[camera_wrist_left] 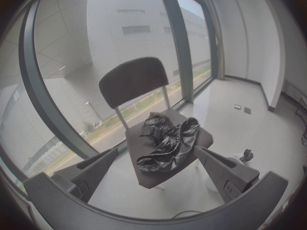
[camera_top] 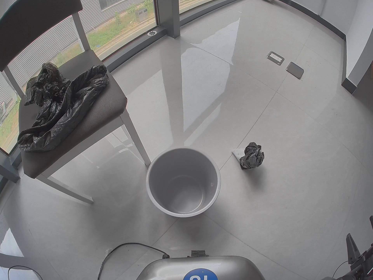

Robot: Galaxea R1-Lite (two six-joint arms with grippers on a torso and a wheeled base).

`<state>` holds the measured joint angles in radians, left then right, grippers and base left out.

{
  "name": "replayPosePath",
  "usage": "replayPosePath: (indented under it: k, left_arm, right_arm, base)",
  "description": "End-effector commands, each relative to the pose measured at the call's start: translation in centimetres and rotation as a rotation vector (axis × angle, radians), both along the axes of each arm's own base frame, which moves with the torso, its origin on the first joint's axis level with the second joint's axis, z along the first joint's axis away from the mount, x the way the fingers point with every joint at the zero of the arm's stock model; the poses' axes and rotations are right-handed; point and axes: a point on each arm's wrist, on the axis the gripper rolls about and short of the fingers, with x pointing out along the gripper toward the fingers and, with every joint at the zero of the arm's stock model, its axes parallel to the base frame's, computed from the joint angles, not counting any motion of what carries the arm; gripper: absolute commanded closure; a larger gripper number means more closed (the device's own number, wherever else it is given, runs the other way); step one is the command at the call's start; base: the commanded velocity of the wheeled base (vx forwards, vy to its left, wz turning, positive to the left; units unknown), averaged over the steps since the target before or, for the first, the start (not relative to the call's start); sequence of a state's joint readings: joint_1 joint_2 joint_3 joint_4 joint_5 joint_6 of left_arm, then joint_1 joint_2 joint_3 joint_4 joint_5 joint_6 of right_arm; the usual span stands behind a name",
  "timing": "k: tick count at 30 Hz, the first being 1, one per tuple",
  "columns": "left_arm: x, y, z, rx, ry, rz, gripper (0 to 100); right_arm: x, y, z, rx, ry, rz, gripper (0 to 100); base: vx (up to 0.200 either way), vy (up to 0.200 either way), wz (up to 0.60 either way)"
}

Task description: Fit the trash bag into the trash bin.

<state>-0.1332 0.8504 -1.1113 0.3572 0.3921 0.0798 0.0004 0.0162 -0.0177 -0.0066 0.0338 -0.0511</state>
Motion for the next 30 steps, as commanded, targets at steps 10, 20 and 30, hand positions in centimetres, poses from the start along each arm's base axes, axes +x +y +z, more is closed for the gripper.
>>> replayPosePath:
  k: [10,20,30]
  left_arm:
    - [9.2,4.9,0.4,-0.188,0.317,0.17,0]
    - [11.0,5.9,0.8,-0.184,0.247,0.04,0]
    - [11.3,5.5,1.7,-0.137,0.186,-0.141,0]
  right_arm:
    - [2.6,0.1,12.5,0.191,0.181,0.272,0]
    - [5.3,0.9,16.0,0.202,0.22,0.254,0]
    - [7.2,1.4,16.3,0.186,0.279,0.255,0]
  base:
    - [0.0,0.0,0.0]
    - [0.0,0.0,0.0]
    - [0.0,0.0,0.0]
